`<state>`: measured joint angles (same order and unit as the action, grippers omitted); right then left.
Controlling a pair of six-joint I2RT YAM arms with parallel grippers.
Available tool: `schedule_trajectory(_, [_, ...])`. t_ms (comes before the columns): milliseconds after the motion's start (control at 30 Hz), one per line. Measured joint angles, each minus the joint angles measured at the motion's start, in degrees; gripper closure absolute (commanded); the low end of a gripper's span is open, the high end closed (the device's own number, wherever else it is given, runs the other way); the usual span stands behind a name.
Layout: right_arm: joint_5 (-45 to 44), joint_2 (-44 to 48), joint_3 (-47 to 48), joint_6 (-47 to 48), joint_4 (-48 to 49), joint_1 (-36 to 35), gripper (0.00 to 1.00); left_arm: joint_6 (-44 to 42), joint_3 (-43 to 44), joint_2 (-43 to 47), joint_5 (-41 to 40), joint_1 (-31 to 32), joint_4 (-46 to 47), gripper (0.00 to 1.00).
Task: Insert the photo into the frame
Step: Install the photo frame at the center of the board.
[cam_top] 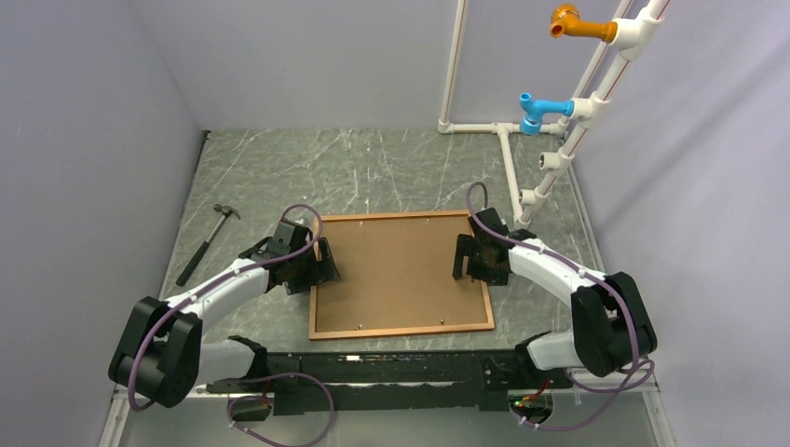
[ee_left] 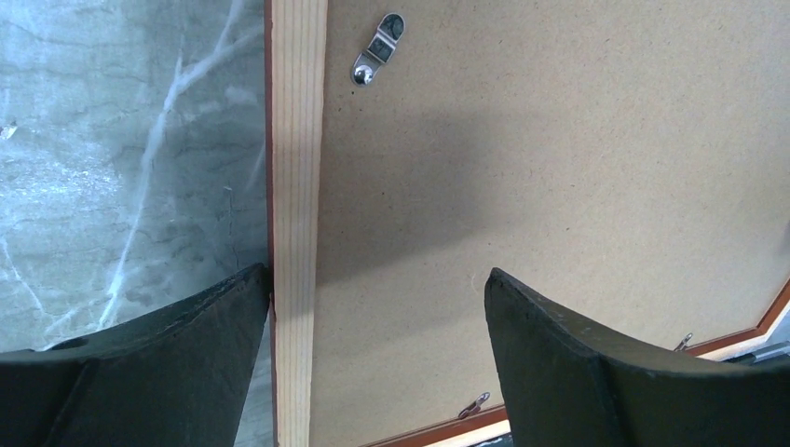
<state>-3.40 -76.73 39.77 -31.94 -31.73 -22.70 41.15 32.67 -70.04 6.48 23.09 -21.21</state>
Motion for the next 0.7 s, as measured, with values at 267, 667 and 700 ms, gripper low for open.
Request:
schedule_trajectory(267, [-1.29, -2.75, 0.94, 0.35, -0.35, 0.13, 0.43, -0.09, 0.02, -0.44, 0.2, 0.02, 0.44, 0.14])
schedule_trajectory(667, [-6.05, -2.03, 1.6, 4.57, -3.52, 0.9, 1.0, -1.27, 0.04, -0.7, -0.26, -0.02, 0.52, 0.15])
schedule_trajectory(700, [-6.08, -2.03, 1.62, 4.79, -3.54, 0.9, 1.0, -1.31, 0.04, -0.7, -0.26, -0.02, 0.57, 0.15])
